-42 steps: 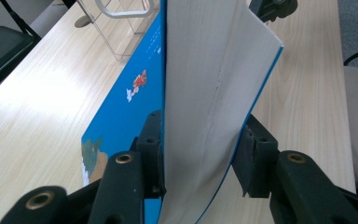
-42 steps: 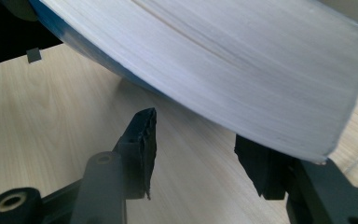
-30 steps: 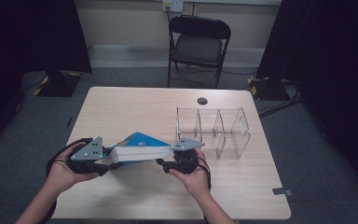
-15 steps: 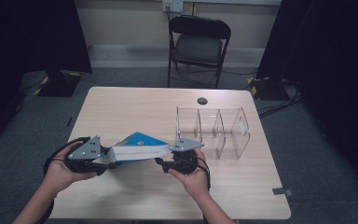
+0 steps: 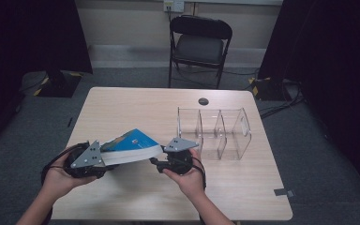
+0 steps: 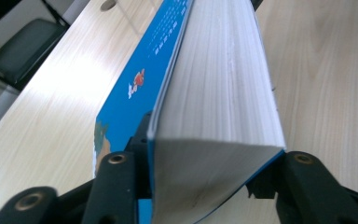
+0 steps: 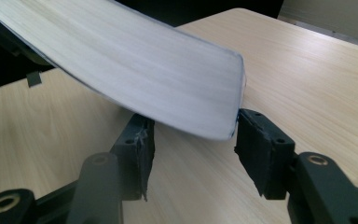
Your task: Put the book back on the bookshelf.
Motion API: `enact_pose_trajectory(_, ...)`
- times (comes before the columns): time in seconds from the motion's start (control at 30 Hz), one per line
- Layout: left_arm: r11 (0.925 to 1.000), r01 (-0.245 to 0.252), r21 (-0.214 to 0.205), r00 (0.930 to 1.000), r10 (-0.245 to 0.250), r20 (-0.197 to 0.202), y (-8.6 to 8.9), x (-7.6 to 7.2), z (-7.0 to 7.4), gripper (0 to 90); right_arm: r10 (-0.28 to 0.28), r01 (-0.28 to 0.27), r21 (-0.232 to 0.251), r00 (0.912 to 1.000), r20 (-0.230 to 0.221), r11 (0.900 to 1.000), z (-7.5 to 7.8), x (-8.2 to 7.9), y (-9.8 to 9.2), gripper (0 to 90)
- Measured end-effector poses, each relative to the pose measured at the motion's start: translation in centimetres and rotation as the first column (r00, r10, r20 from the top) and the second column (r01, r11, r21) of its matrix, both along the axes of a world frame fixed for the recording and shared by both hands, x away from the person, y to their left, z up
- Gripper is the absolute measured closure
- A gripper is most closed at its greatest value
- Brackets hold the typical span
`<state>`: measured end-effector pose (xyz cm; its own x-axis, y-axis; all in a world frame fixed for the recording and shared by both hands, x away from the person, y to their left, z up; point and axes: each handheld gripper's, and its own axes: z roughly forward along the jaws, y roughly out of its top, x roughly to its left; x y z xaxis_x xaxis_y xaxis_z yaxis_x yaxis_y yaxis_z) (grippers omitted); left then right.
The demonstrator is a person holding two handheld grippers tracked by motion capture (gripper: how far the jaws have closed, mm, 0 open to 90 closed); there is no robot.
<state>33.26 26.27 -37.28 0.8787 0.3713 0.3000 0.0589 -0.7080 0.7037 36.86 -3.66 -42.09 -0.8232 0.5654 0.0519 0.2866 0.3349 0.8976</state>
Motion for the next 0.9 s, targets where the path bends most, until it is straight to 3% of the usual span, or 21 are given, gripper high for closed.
enact_pose_trajectory(0.13, 0.9994, -0.014, -0.031, 0.9999, 0.014, -0.004, -0.1, 0.3, 0.3, 57.9, 0.000, 0.000, 0.036, 1.0000, 0.009, 0.9994, 0.3, 0.1, -0.4, 42.7)
enact_pose_trajectory(0.17, 0.9992, -0.016, -0.037, 0.9998, 0.015, -0.011, -0.1, 0.4, 0.7, 58.4, -0.005, 0.005, 0.013, 0.9999, 0.016, 0.9999, 0.3, 0.1, -0.4, 34.1)
enact_pose_trajectory(0.33, 0.9966, -0.027, -0.078, 0.9994, 0.026, -0.023, -0.2, 0.6, 1.9, 60.0, 0.001, -0.001, -0.047, 0.9999, -0.013, 0.9989, -0.9, -0.2, -0.6, 26.7)
enact_pose_trajectory(0.5, 0.9934, -0.047, -0.104, 0.9979, 0.042, -0.049, -0.1, 0.5, 3.2, 60.5, 0.017, -0.021, -0.078, 0.9983, -0.057, 0.9967, -2.7, -0.8, -1.1, 24.9)
enact_pose_trajectory(0.57, 0.9905, -0.068, -0.120, 0.9958, 0.060, -0.068, 0.2, 0.5, 3.5, 60.5, 0.024, -0.033, -0.118, 0.9967, -0.078, 0.9925, -3.8, -1.2, -1.3, 23.2)
enact_pose_trajectory(0.73, 0.9812, -0.106, -0.161, 0.9911, 0.091, -0.097, 0.9, 0.9, 3.6, 60.5, 0.028, -0.049, -0.165, 0.9917, -0.126, 0.9851, -5.5, -1.8, -1.7, 21.9)
enact_pose_trajectory(0.9, 0.9761, -0.128, -0.176, 0.9873, 0.108, -0.117, 1.3, 1.3, 3.9, 60.5, 0.014, -0.047, -0.199, 0.9865, -0.163, 0.9789, -6.8, -2.0, -2.1, 21.0)
